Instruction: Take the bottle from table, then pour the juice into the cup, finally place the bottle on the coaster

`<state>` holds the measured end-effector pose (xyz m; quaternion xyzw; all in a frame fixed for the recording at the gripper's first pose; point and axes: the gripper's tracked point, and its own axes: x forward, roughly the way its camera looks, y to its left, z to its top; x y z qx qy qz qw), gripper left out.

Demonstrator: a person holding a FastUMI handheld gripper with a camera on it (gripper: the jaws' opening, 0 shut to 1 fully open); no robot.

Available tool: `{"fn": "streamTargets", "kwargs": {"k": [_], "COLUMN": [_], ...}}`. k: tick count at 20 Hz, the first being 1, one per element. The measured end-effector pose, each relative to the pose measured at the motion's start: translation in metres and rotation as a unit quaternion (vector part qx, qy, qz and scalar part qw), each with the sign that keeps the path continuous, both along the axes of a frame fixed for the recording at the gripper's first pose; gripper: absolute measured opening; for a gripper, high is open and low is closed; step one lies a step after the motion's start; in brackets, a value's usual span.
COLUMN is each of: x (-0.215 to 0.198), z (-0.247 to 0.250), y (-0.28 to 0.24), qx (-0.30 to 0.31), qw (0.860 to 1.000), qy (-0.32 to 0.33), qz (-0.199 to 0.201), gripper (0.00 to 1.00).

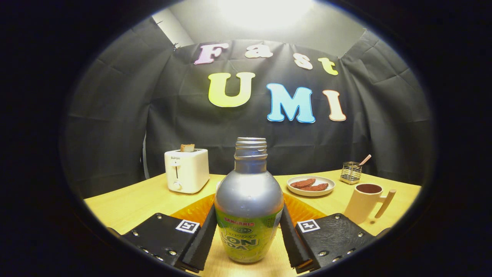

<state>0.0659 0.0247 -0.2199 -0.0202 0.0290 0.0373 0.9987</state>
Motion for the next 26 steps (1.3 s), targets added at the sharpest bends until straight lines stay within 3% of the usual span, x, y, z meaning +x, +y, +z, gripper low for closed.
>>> {"fn": "streamTargets", "kwargs": {"k": [6, 13, 21, 26], "x": [0.017, 0.042, 0.059, 0.066], "z": [0.018, 0.031, 0.028, 0.029], "y": [-0.034, -0.068, -0.101, -0.11], "qx": [0.034, 0.171, 0.33, 0.438], "qw": [0.999, 0.984, 0.942, 0.897], "qy": [0.004, 0.003, 0.006, -0.001], "qz": [-0.033, -0.048, -0.057, -0.05], "gripper": [0.78, 0.78, 0.77, 0.77]}}
